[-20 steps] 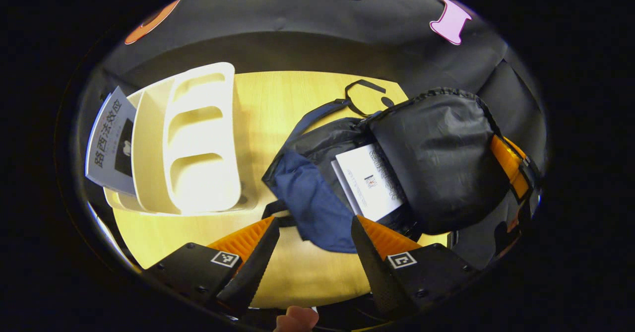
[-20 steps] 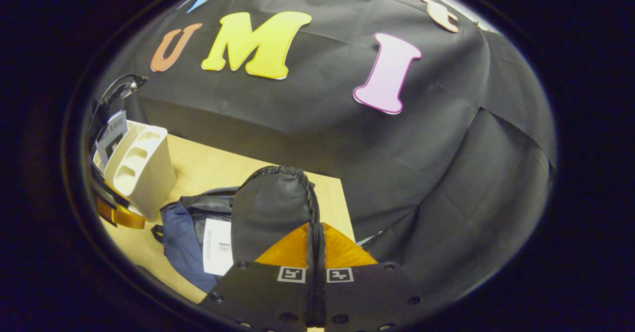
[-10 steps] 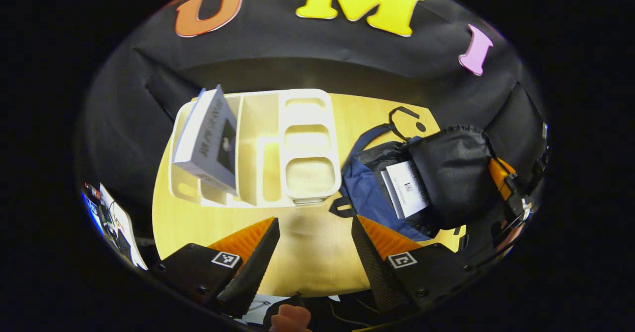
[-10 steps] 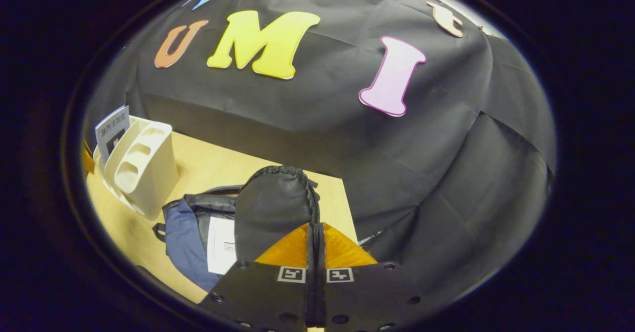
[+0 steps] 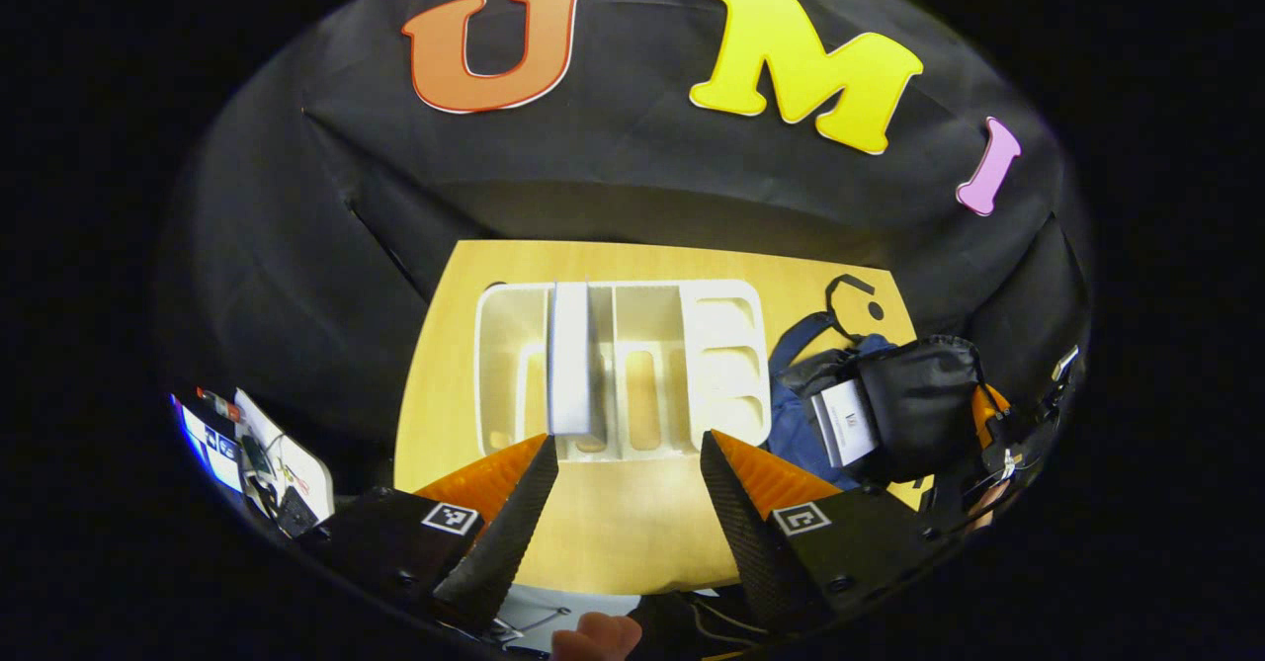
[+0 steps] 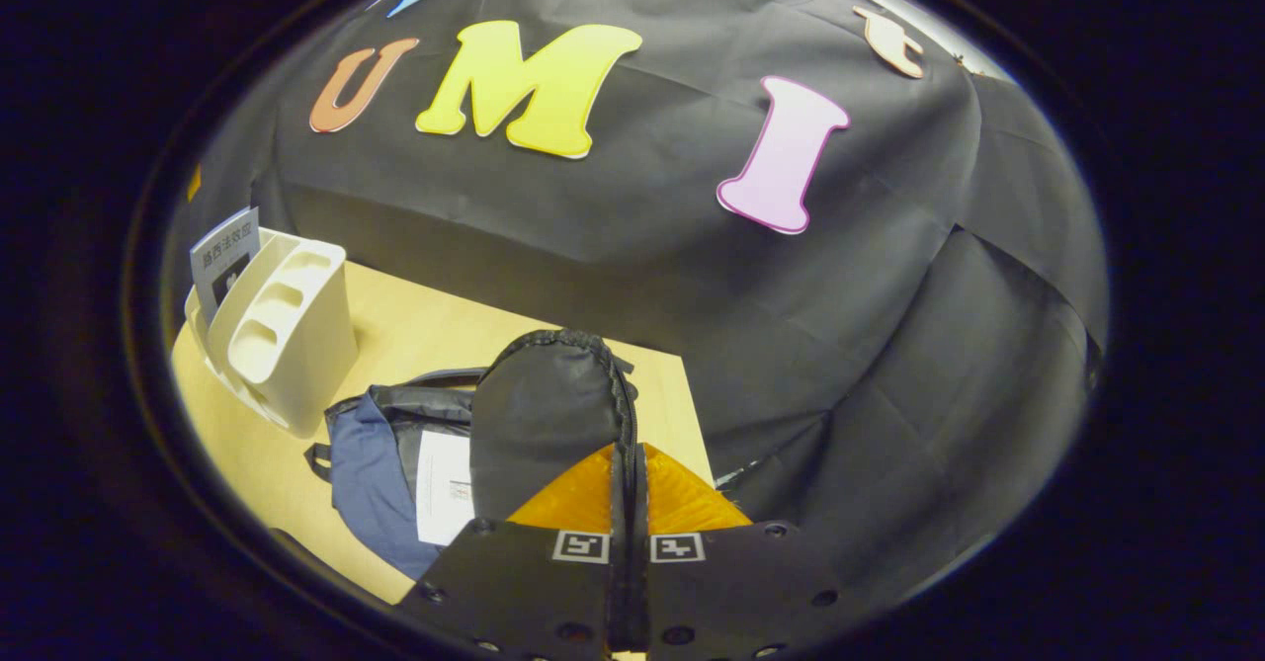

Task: Open the schoolbag, grab two books from the bookshelf and put them into the schoolbag.

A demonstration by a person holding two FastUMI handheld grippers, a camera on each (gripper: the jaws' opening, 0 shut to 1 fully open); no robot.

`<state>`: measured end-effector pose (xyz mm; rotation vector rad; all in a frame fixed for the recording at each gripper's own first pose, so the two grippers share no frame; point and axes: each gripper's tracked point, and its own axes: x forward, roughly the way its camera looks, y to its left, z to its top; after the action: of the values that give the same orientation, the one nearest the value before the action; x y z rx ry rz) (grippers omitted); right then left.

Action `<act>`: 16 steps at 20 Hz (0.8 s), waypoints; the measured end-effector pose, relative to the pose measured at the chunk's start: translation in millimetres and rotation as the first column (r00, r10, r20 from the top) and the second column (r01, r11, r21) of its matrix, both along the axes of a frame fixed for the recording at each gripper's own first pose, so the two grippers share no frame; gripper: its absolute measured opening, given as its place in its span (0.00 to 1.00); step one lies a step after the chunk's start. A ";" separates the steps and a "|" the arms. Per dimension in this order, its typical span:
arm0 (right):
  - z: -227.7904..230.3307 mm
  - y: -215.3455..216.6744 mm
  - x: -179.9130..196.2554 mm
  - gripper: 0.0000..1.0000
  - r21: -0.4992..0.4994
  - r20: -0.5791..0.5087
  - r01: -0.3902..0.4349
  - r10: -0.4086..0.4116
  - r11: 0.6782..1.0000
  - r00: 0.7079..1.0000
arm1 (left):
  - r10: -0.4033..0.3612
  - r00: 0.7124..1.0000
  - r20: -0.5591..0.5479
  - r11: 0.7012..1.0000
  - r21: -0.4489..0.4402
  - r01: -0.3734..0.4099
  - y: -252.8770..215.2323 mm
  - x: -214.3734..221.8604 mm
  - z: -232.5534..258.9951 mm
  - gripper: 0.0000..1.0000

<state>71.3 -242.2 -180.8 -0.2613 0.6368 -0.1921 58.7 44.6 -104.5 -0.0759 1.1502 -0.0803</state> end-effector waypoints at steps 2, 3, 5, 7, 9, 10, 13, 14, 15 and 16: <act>-2.2 0.2 -0.9 0.01 0.000 -0.005 0.001 -0.001 1.000 1.000 | -0.017 1.000 -0.025 1.000 0.024 0.018 13.8 11.7 -0.6 0.92; -3.0 -0.5 -0.3 0.01 0.000 -0.006 0.002 -0.002 1.000 1.000 | -0.025 0.999 -0.047 0.999 0.020 0.026 16.0 17.1 -5.2 0.92; -3.4 -2.0 0.5 0.01 0.000 -0.007 0.007 -0.007 1.000 1.000 | -0.034 0.995 -0.094 0.999 0.007 0.035 14.7 24.6 -20.4 0.92; -3.3 -4.0 -0.4 0.01 -0.003 -0.009 0.014 -0.014 1.000 1.000 | -0.042 0.989 -0.144 0.999 -0.014 0.040 12.9 32.7 -38.6 0.92; -5.0 -6.0 -1.4 0.01 -0.004 -0.015 0.021 -0.021 1.000 1.000 | -0.045 0.981 -0.189 0.999 -0.029 0.040 13.0 38.0 -52.7 0.92; -5.1 -7.2 -1.9 0.01 -0.003 -0.018 0.026 -0.026 1.000 0.999 | -0.046 0.977 -0.206 0.999 -0.032 0.040 14.0 41.2 -61.3 0.92; -7.6 -9.1 -3.3 0.01 -0.005 -0.024 0.038 -0.038 0.999 0.999 | -0.051 0.963 -0.265 0.998 -0.040 0.042 16.3 45.2 -79.6 0.92; -8.0 -9.6 -2.3 0.01 -0.005 -0.026 0.040 -0.041 0.999 0.999 | -0.053 0.957 -0.284 0.998 -0.037 0.045 15.7 47.3 -85.5 0.92; -8.6 -9.3 -3.1 0.01 -0.007 -0.027 0.043 -0.043 0.999 0.999 | -0.052 0.952 -0.302 0.999 -0.031 0.045 17.0 49.4 -92.5 0.92; -8.9 -8.8 -2.3 0.00 -0.007 -0.030 0.044 -0.045 0.999 0.999 | -0.053 0.947 -0.316 0.999 -0.026 0.048 19.5 50.3 -99.1 0.93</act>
<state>69.1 -251.0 -189.7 -0.2570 0.6721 -0.2333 109.0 64.2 -203.6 -0.0770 1.4740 -0.1275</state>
